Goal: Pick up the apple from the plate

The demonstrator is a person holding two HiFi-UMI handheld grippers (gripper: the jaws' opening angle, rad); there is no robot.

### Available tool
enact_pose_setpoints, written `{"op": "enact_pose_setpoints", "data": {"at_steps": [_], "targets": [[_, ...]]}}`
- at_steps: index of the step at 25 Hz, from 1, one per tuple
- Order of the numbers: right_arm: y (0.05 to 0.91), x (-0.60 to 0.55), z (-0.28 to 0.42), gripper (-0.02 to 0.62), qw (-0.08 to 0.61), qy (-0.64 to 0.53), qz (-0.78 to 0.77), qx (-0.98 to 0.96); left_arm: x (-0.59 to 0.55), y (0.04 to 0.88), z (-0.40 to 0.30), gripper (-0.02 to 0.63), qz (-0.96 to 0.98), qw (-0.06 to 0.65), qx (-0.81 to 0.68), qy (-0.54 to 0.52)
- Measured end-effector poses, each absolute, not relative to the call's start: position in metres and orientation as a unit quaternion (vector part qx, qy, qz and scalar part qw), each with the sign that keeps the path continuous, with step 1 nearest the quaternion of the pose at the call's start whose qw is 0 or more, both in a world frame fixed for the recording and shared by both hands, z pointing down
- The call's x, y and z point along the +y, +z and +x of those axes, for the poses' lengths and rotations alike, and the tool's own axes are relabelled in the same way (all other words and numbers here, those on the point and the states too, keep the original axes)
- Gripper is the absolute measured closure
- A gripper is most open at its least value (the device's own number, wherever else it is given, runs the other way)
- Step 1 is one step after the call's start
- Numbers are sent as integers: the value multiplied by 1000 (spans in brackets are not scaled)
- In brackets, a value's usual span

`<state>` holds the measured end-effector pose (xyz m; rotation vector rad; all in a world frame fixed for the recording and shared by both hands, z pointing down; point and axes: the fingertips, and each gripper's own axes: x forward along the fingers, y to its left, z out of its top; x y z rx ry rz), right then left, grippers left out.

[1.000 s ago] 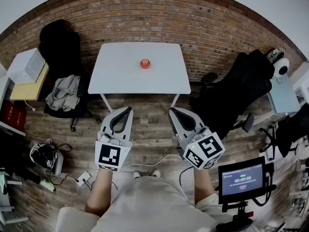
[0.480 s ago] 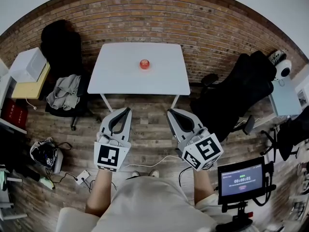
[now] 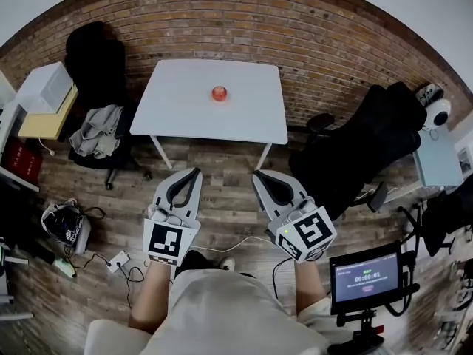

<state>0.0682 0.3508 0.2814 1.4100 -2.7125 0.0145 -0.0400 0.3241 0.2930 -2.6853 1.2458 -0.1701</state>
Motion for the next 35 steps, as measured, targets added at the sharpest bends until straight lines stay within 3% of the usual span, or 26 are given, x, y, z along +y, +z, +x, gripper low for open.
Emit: {"op": "enact_pose_setpoints", "data": {"at_steps": [18, 35], "targets": [[278, 325, 97, 596, 14, 6, 466, -884, 295, 300, -14, 601, -907, 93, 407, -56], [282, 176, 101, 596, 9, 24, 485, -874, 137, 308, -10, 601, -918, 77, 386, -53]]}}
